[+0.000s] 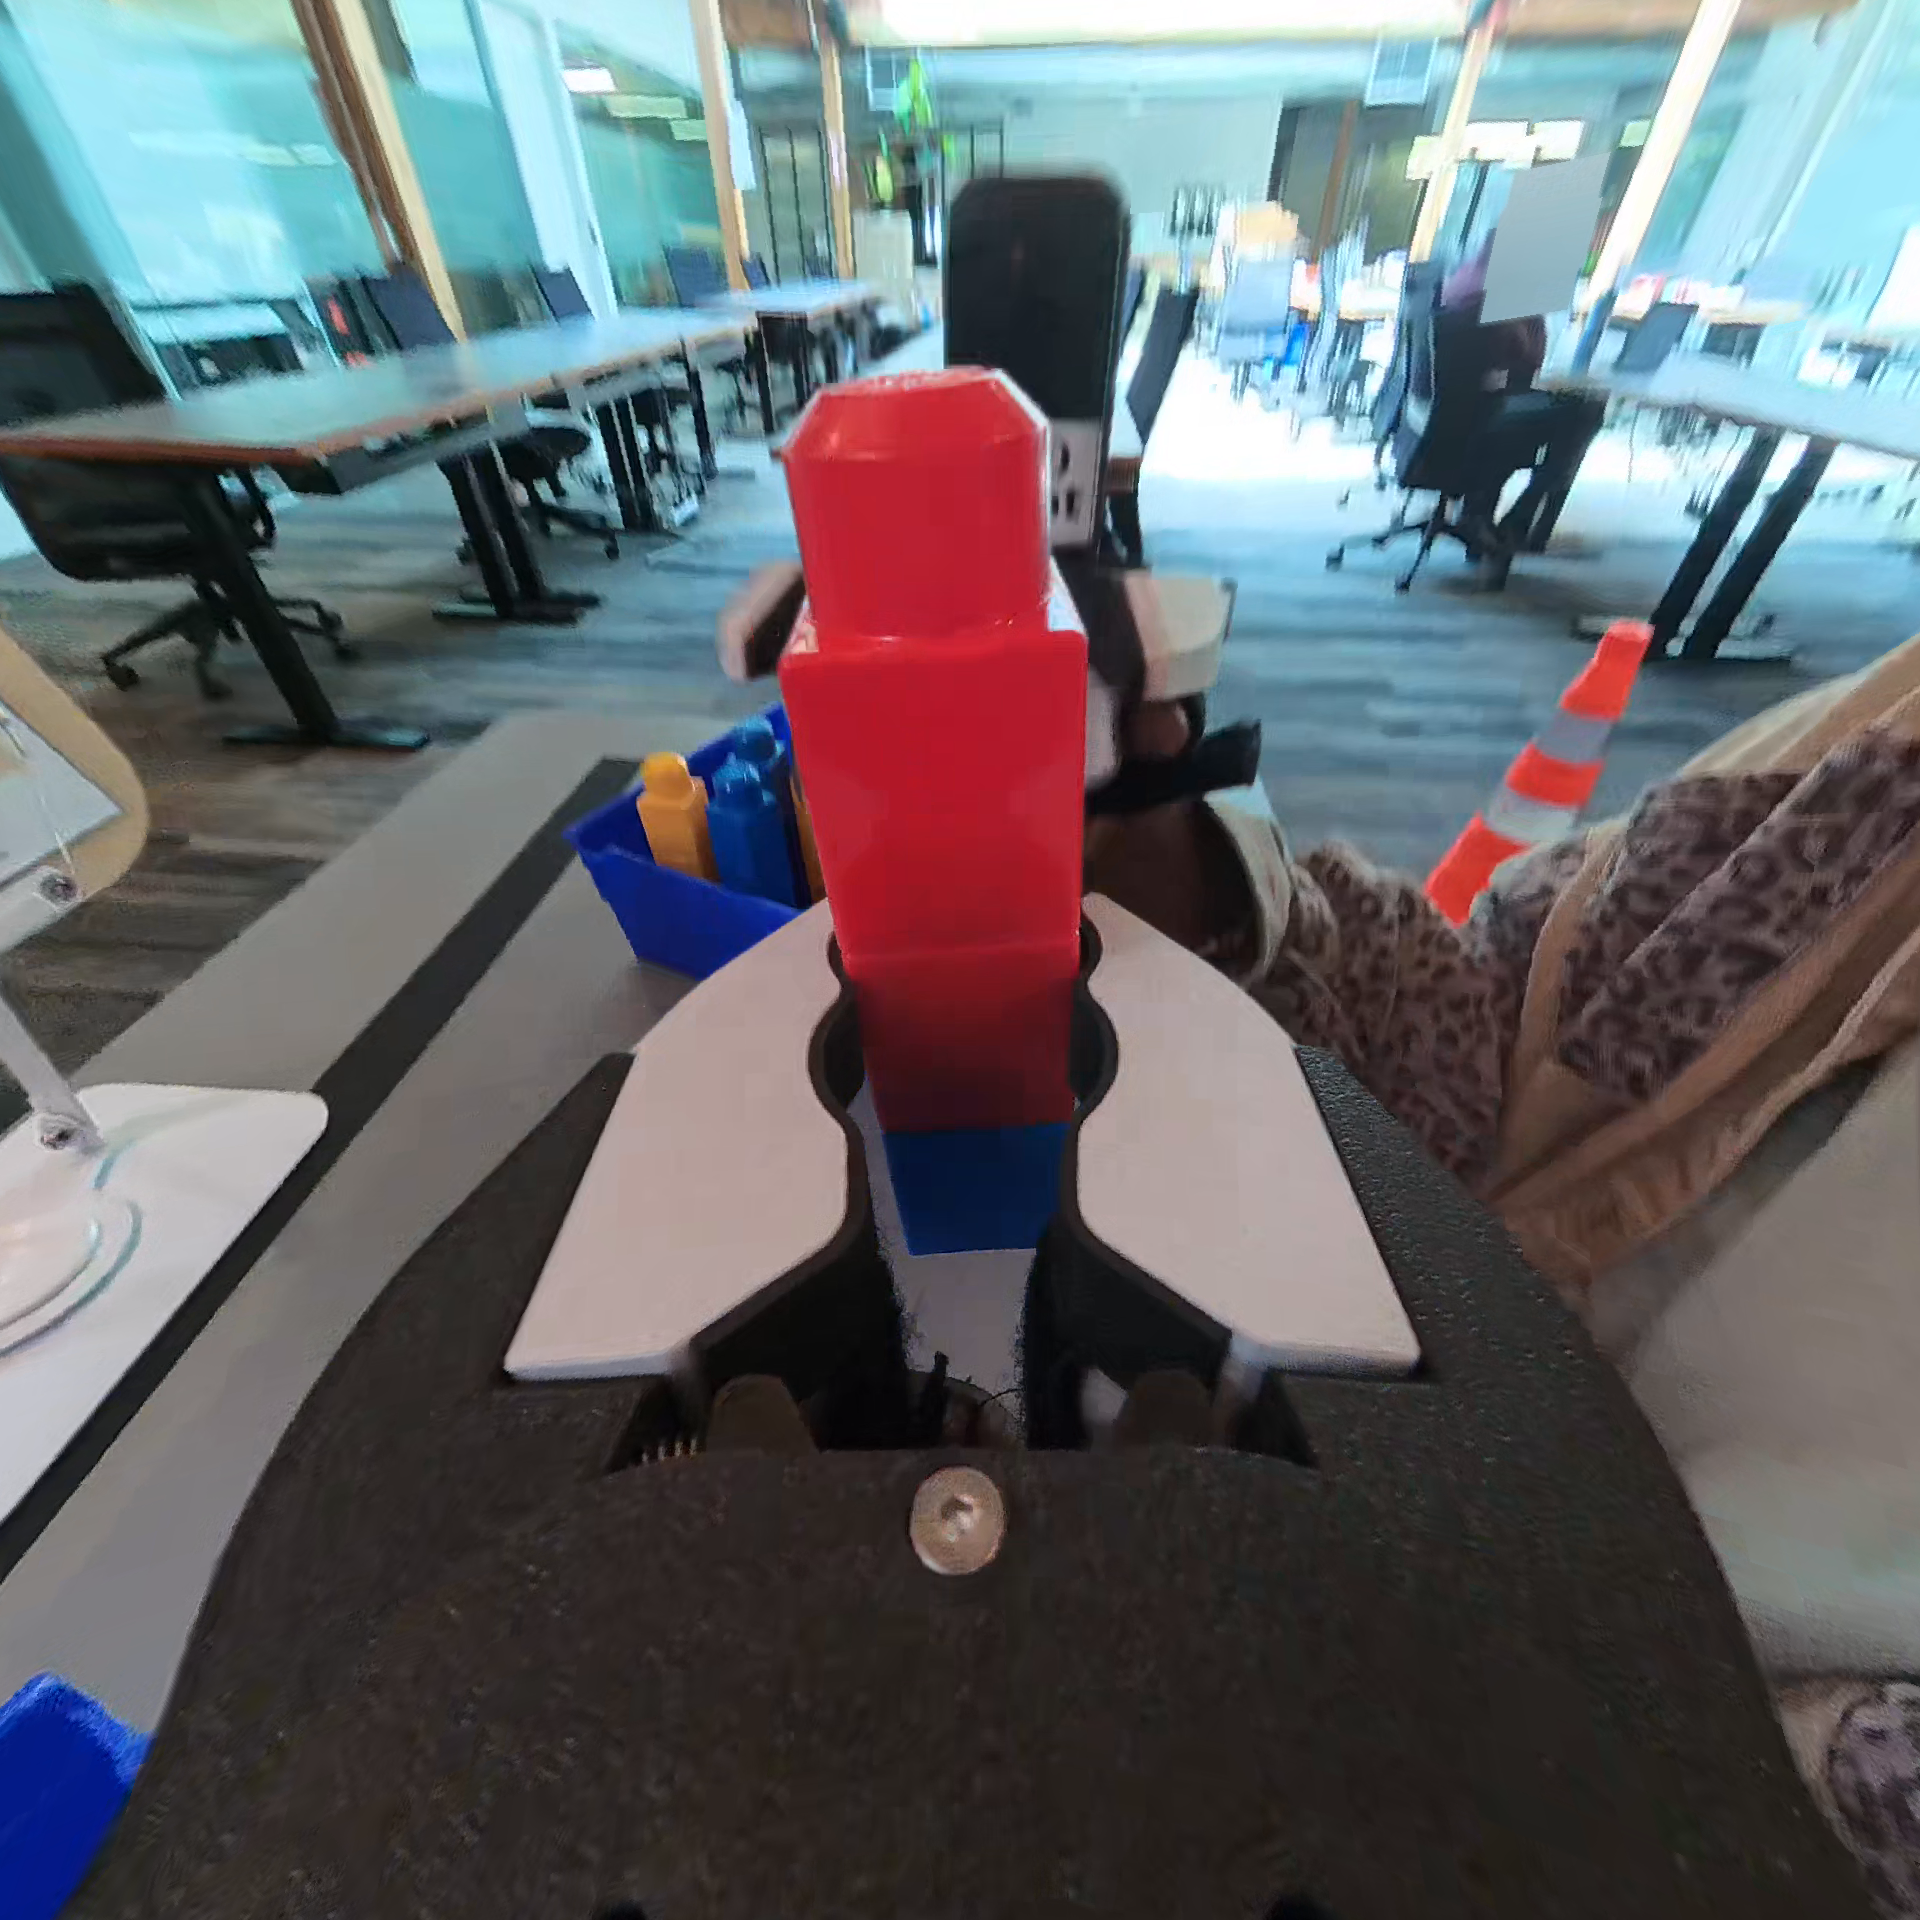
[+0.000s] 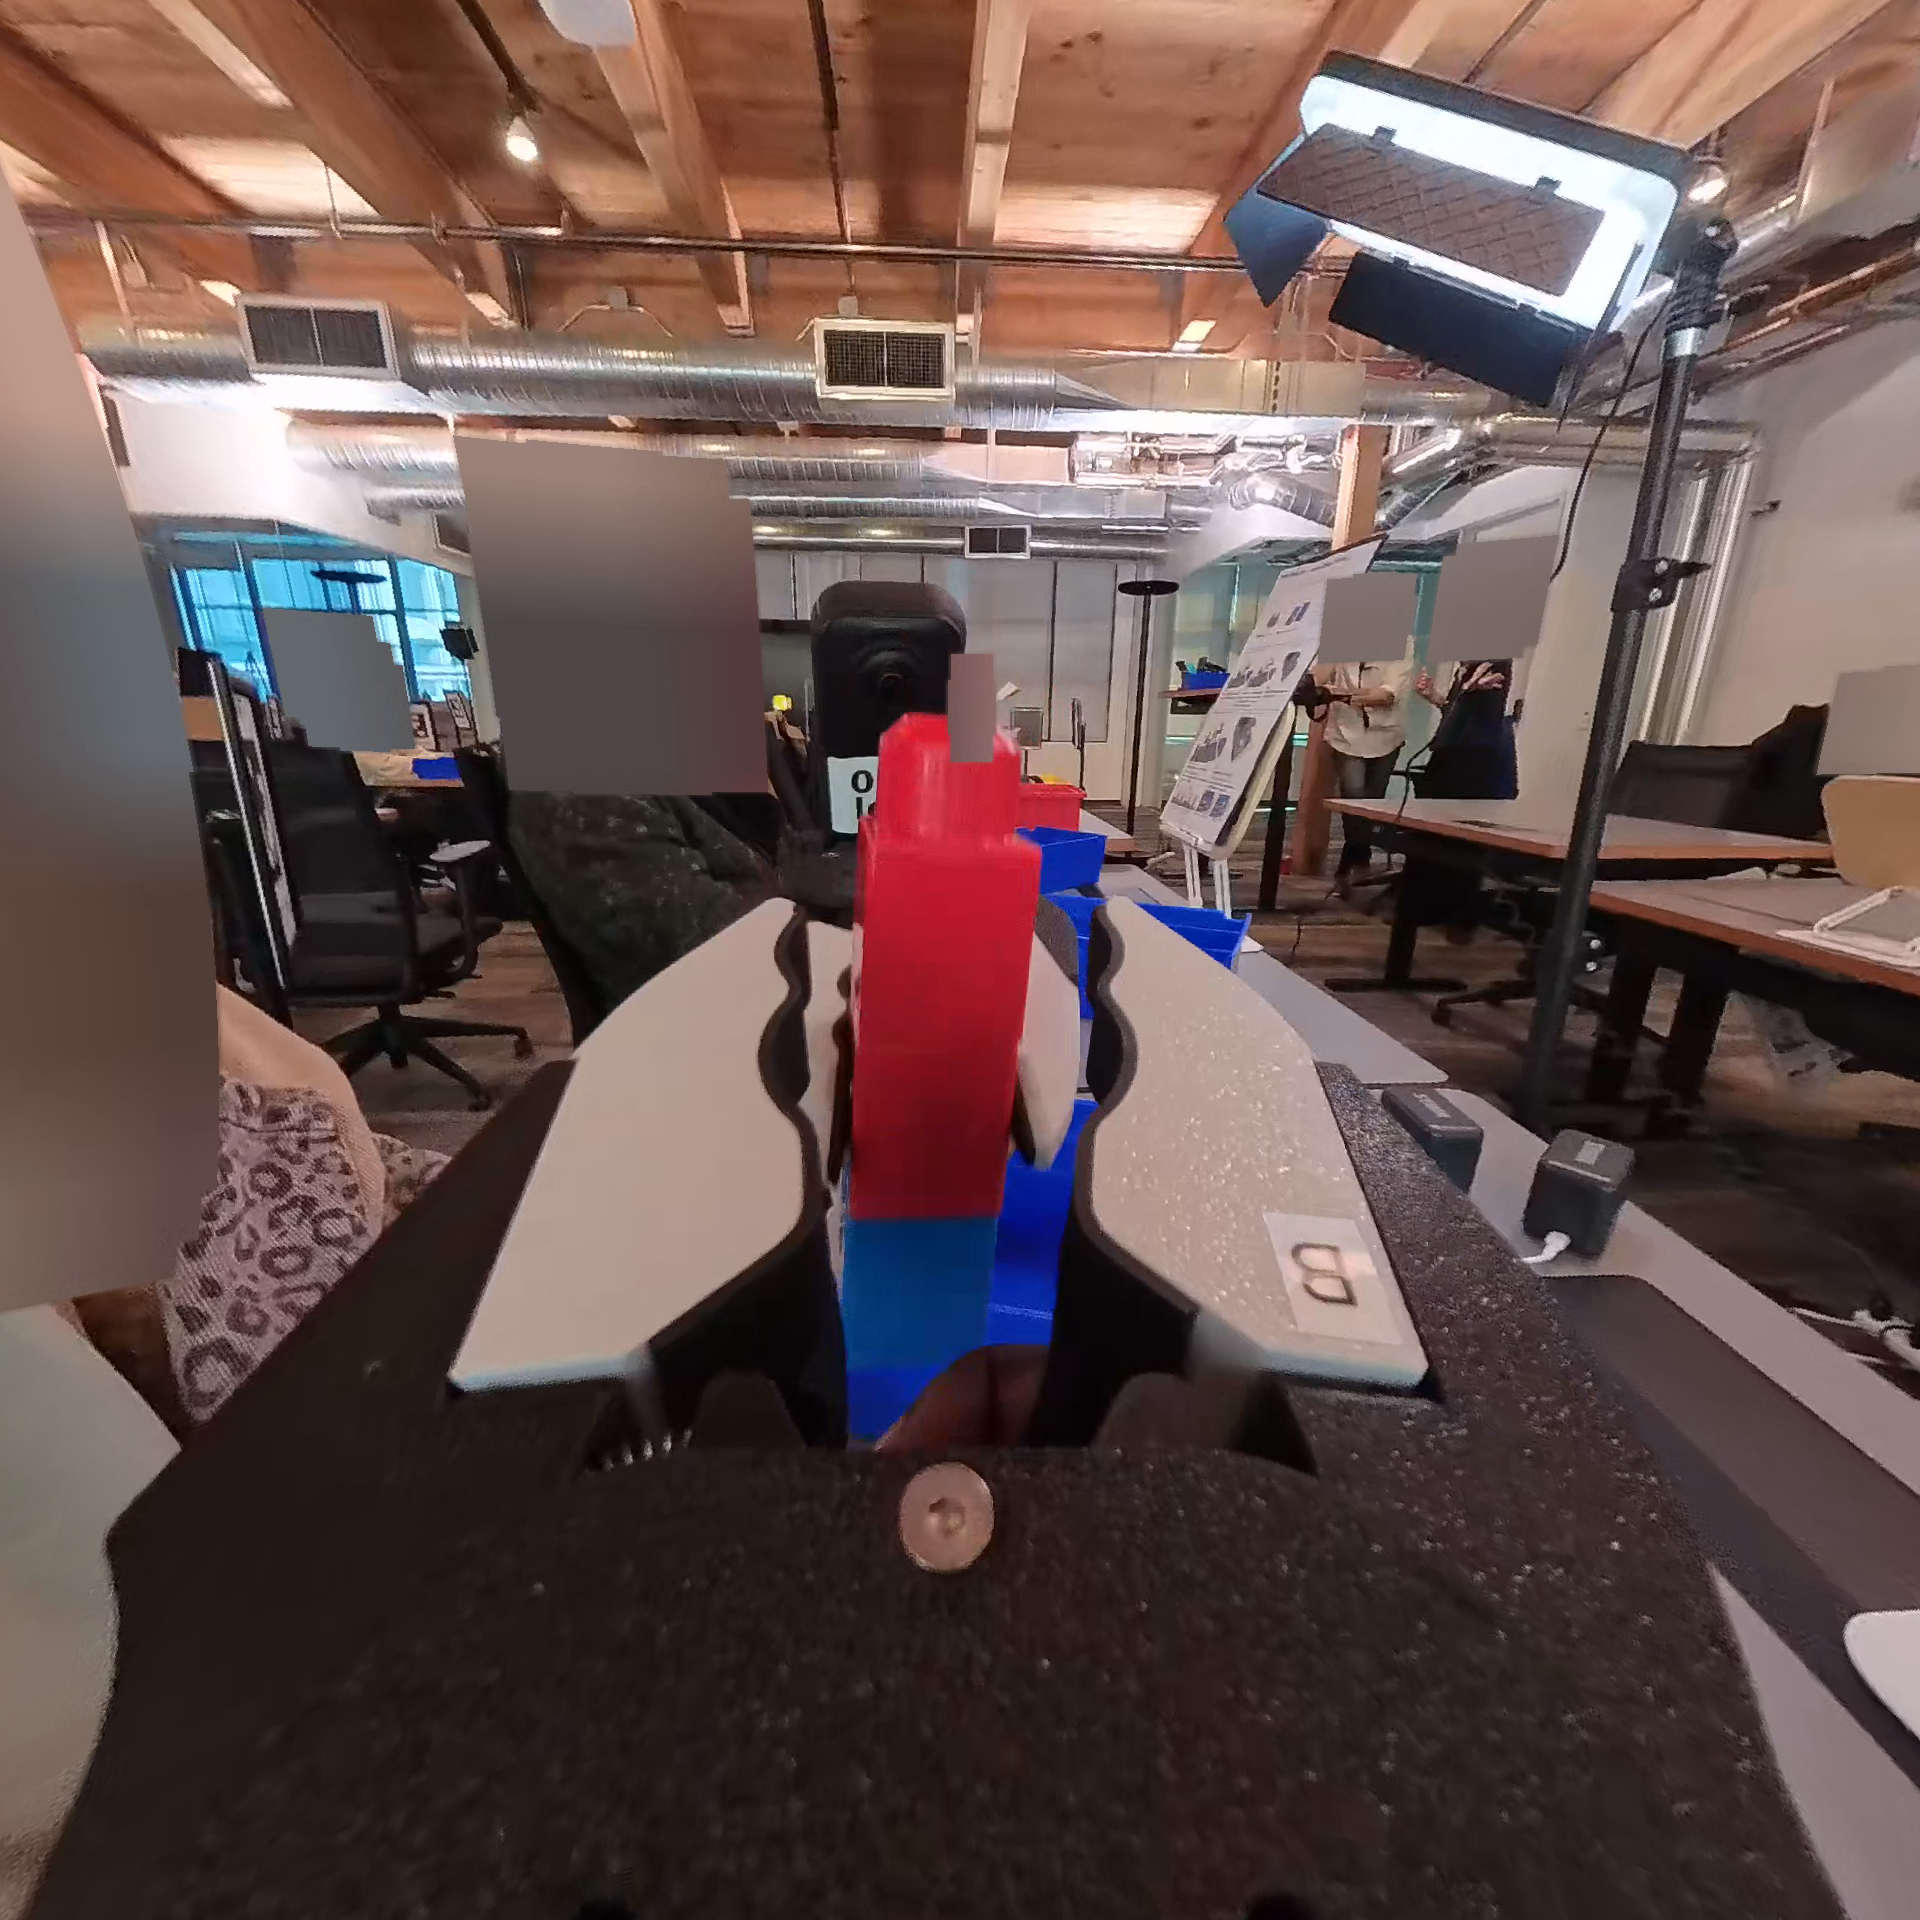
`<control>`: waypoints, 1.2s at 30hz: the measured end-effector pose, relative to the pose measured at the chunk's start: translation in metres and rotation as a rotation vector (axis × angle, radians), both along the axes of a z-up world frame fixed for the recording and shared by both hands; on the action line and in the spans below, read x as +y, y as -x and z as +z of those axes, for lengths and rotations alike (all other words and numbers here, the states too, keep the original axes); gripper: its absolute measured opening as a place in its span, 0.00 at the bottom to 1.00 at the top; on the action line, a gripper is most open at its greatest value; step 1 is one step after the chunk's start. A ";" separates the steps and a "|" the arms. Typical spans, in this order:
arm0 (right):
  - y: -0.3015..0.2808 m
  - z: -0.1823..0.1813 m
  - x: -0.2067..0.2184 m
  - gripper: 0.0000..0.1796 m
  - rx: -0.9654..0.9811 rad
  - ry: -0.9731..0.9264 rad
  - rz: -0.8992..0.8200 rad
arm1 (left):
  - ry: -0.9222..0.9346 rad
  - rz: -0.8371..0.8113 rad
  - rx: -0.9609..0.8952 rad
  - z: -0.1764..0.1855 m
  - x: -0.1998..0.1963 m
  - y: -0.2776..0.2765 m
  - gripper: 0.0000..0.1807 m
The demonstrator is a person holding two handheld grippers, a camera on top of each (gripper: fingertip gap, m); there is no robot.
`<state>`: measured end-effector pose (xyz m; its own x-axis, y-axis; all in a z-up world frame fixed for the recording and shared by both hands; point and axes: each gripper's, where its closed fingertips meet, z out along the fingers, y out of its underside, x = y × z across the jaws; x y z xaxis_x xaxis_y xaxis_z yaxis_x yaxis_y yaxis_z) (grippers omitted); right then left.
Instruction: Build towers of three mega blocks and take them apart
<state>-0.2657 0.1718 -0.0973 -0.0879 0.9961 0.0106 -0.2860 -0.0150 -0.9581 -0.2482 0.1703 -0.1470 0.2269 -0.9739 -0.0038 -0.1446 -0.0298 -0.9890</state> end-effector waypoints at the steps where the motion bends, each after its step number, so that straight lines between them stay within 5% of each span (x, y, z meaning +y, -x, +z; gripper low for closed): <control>1: 0.000 0.000 -0.001 0.28 -0.006 -0.020 -0.008 | -0.002 -0.004 0.048 -0.008 0.000 -0.003 0.20; 14: 0.000 -0.013 -0.011 0.16 -0.160 -0.136 -0.054 | -0.015 -0.053 0.254 -0.042 -0.007 -0.005 0.20; 17: -0.015 -0.006 0.003 0.16 -0.160 -0.144 -0.174 | -0.044 0.029 0.237 -0.034 0.002 0.004 0.28; 23: -0.127 -0.001 0.063 0.16 -0.204 -0.092 -0.671 | -0.117 0.383 0.126 -0.004 0.035 0.064 0.30; 28: -0.233 -0.047 0.113 0.16 -0.305 0.087 -1.036 | -0.107 0.807 0.092 -0.001 0.068 0.151 0.27; 36: -0.259 -0.146 0.148 0.16 -0.384 0.200 -0.908 | -0.093 1.048 0.025 0.000 0.065 0.222 0.26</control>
<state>-0.0070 0.3201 -0.2437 0.7434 0.6680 -0.0344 0.0580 -0.1156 -0.9916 -0.4699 0.2351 -0.1466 0.9545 -0.2859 -0.0853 -0.1112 -0.0756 -0.9909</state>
